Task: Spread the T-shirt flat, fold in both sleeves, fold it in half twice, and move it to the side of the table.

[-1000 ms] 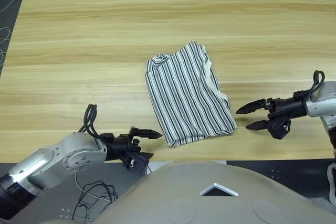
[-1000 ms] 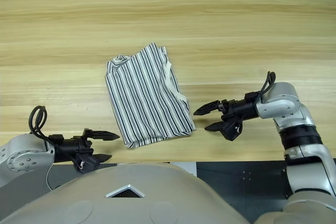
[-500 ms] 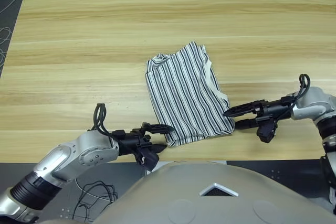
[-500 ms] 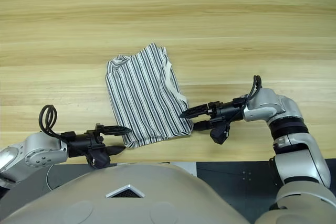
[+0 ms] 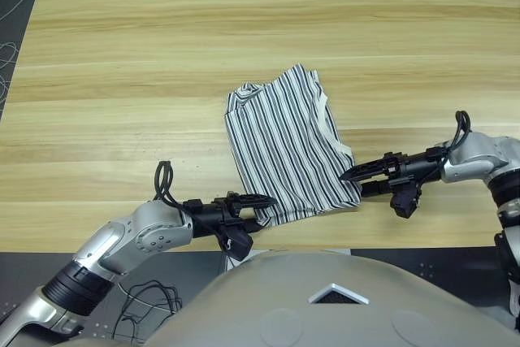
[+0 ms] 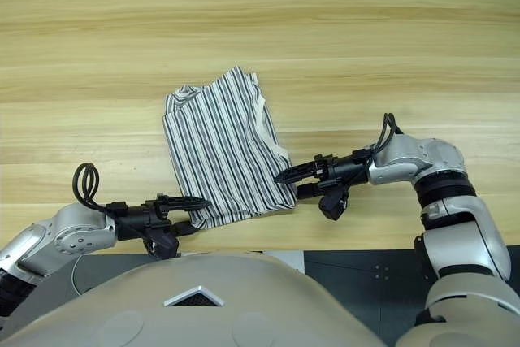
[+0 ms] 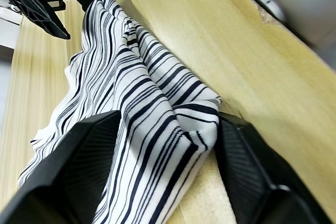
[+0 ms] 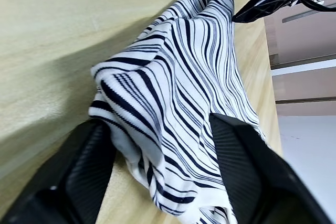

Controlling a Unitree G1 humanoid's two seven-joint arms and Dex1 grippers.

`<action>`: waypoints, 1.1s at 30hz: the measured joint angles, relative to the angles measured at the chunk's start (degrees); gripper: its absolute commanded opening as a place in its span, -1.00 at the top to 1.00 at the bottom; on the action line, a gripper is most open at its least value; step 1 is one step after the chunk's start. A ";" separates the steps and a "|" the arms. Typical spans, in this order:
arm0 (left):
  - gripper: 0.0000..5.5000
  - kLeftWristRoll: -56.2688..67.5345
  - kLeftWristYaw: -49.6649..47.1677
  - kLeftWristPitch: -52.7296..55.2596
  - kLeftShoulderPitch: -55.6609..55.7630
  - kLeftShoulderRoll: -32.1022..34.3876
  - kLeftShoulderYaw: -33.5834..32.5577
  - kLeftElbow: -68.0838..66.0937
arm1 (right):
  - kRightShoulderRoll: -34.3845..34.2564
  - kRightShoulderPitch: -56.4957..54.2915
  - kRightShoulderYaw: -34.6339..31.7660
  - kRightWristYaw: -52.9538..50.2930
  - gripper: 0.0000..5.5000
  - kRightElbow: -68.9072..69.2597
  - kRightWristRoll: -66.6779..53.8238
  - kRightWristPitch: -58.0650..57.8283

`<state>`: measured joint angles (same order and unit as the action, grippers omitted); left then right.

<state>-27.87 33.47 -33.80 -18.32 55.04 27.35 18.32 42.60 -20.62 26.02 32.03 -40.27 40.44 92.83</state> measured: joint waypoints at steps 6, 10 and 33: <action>0.48 -0.03 1.70 0.55 -0.19 -0.12 -0.16 0.15 | 0.44 -0.12 3.42 -2.12 0.61 -1.18 0.65 -0.51; 0.77 -0.09 2.94 1.97 -0.17 -0.33 -0.53 0.46 | 0.49 -0.04 5.69 -2.88 0.96 -0.72 0.88 -0.84; 0.89 57.00 38.51 36.65 6.60 10.86 -21.50 15.26 | 18.52 8.82 10.88 45.96 0.96 53.60 -84.80 -89.72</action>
<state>29.13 71.97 2.85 -11.72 65.90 5.84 33.58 61.13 -11.80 36.90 78.00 13.33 -44.36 3.10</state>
